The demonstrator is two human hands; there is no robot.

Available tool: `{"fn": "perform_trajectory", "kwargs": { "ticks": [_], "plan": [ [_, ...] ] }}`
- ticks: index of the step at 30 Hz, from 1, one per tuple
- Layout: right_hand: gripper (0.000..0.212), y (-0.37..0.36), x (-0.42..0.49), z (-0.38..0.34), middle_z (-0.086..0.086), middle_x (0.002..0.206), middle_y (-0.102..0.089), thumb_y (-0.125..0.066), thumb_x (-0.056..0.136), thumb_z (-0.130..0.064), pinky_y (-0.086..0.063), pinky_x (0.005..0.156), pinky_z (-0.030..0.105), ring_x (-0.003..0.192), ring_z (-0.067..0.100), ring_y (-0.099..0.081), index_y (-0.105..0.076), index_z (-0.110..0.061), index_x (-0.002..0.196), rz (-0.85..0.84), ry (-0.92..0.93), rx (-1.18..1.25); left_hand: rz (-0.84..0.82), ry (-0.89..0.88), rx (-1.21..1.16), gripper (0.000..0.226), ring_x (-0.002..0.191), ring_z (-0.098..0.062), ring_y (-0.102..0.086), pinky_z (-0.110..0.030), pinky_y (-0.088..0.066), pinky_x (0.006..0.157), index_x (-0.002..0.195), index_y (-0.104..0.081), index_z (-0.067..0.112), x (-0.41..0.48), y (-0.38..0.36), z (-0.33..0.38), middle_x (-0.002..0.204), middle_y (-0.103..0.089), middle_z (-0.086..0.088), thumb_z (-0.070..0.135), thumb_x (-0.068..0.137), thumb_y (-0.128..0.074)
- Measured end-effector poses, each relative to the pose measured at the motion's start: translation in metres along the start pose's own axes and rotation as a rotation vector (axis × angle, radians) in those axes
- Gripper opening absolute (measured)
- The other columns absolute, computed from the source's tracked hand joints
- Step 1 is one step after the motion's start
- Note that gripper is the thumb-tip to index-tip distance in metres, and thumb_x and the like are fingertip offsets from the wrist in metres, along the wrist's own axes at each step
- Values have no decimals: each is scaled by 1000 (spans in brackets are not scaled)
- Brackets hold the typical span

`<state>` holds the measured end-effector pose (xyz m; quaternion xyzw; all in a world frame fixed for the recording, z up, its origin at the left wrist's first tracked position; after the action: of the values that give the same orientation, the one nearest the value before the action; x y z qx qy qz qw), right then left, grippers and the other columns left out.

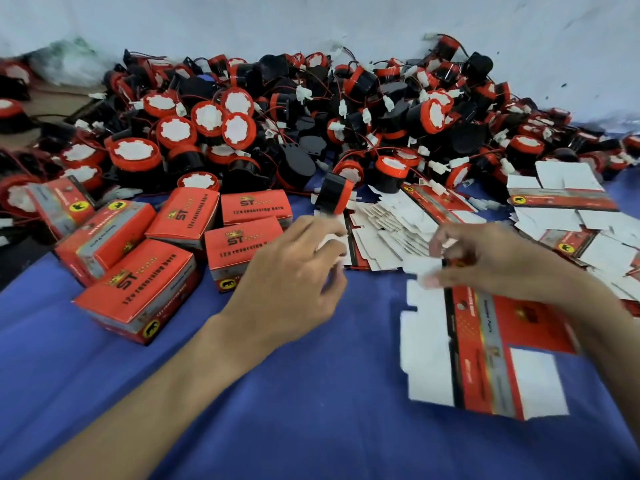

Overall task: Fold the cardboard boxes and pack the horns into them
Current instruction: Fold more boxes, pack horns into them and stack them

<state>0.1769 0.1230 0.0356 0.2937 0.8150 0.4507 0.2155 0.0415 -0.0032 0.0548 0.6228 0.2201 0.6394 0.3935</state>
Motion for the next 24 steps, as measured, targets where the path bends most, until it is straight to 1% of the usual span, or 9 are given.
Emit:
{"fn": "perform_trajectory", "kwargs": {
  "ticks": [1,3,6,8,11,15,18,21,24],
  "plan": [
    [42,5,1,-13,-8,60,-67,-60,64,-66,-42,49,10,46,4,-60,-50,-29,82,122,72,72,-16,88,-229,30,99,-14,-62,-27,-49,84,101,-67,9,0,-2,-3,108,-66,1,32,88,-53],
    [33,12,-1,-31,1,55,-65,-53,77,-57,-41,51,10,45,8,-59,-49,-24,80,353,176,153,-216,342,-742,44,97,0,-62,-15,-46,83,117,-60,21,-6,-27,-9,105,-68,14,54,88,-55],
    [24,2,-5,-41,13,54,-61,-48,86,-46,-40,51,24,50,24,-54,-50,-23,83,532,225,204,-395,576,-1273,25,91,0,-66,-13,-49,74,110,-63,26,-20,-57,-2,99,-73,13,35,89,-53],
    [31,-6,-4,-38,15,60,-64,-46,88,-45,-41,54,33,54,28,-57,-55,-15,89,567,204,228,-385,651,-1353,23,97,-11,-68,-23,-55,76,110,-65,22,-22,-59,-6,107,-73,1,14,94,-51],
    [34,-9,-5,-34,12,64,-67,-46,91,-40,-41,55,35,57,27,-60,-60,-9,90,640,198,263,-499,566,-1358,35,114,-24,-62,-38,-51,94,125,-58,12,-23,-62,0,123,-66,-11,-3,94,-52],
    [25,-8,-4,-31,16,60,-59,-45,91,-41,-37,51,32,55,26,-52,-55,-24,77,670,180,345,-653,566,-1451,33,104,-18,-62,-26,-53,83,121,-58,1,-30,-66,12,116,-65,-12,-2,88,-59],
    [37,-12,0,-30,7,64,-57,-44,93,-43,-37,53,28,58,21,-52,-55,-16,70,609,175,402,-706,623,-1579,31,100,-18,-65,-26,-55,79,111,-67,9,-33,-70,15,111,-68,-6,2,82,-59],
    [36,-20,1,-36,-10,58,-53,-44,94,-39,-34,51,12,53,4,-51,-49,-21,64,540,208,440,-713,628,-1638,28,94,-17,-68,-29,-56,79,98,-77,16,-33,-70,15,103,-72,-3,6,75,-63],
    [42,-26,1,-41,-3,58,-46,-45,97,-39,-32,52,14,52,2,-44,-45,-18,60,522,220,438,-685,593,-1610,27,87,-15,-70,-29,-59,73,93,-79,19,-30,-67,16,97,-74,-2,6,81,-59]
  ]
}}
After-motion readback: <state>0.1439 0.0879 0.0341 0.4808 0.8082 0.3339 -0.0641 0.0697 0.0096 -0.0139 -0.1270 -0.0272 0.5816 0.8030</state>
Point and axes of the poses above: each hand's wrist, its own x-axis towards the middle knuckle, its own y-axis out of the back of the hand, z = x × y, the point moved 10 cm from there along x, towards the middle knuckle
